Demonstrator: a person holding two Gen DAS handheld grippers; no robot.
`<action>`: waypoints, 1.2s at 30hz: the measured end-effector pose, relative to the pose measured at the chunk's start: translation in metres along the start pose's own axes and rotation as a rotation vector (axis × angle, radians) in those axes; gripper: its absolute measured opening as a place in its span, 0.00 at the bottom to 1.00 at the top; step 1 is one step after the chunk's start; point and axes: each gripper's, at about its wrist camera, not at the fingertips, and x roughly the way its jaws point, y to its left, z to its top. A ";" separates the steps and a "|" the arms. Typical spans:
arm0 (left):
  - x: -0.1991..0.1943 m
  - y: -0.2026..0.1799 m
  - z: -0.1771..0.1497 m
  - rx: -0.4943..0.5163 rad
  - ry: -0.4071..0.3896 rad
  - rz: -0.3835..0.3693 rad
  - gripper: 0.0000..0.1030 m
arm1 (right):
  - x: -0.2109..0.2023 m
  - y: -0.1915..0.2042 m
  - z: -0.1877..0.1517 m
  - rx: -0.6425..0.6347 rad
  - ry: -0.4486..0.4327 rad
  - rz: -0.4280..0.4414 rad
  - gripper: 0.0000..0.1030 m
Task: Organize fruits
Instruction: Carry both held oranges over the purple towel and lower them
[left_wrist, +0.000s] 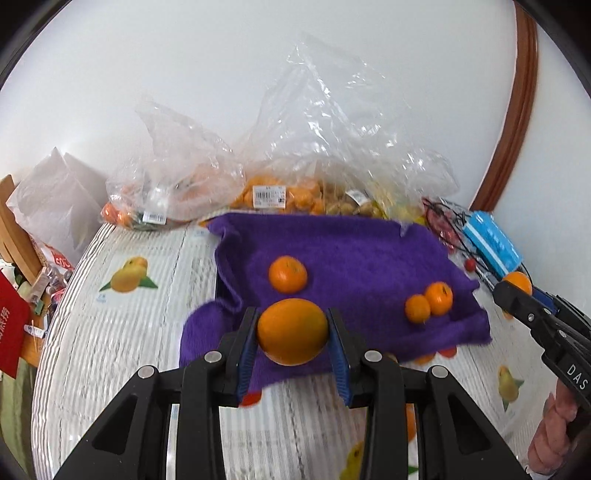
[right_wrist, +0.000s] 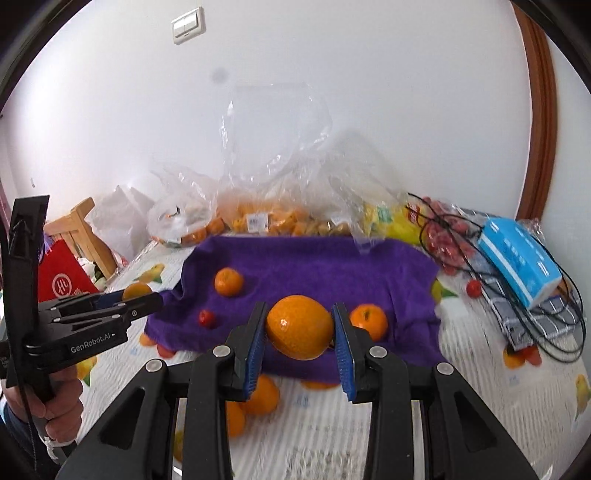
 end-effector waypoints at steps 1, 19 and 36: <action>0.004 0.001 0.005 -0.008 -0.001 0.001 0.33 | 0.004 0.000 0.005 -0.001 -0.003 -0.003 0.33; 0.062 0.022 0.009 -0.066 0.036 0.032 0.33 | 0.077 -0.023 0.006 0.075 0.082 0.022 0.33; 0.071 0.021 0.003 -0.055 0.051 0.067 0.33 | 0.099 -0.004 -0.012 0.016 0.145 0.066 0.33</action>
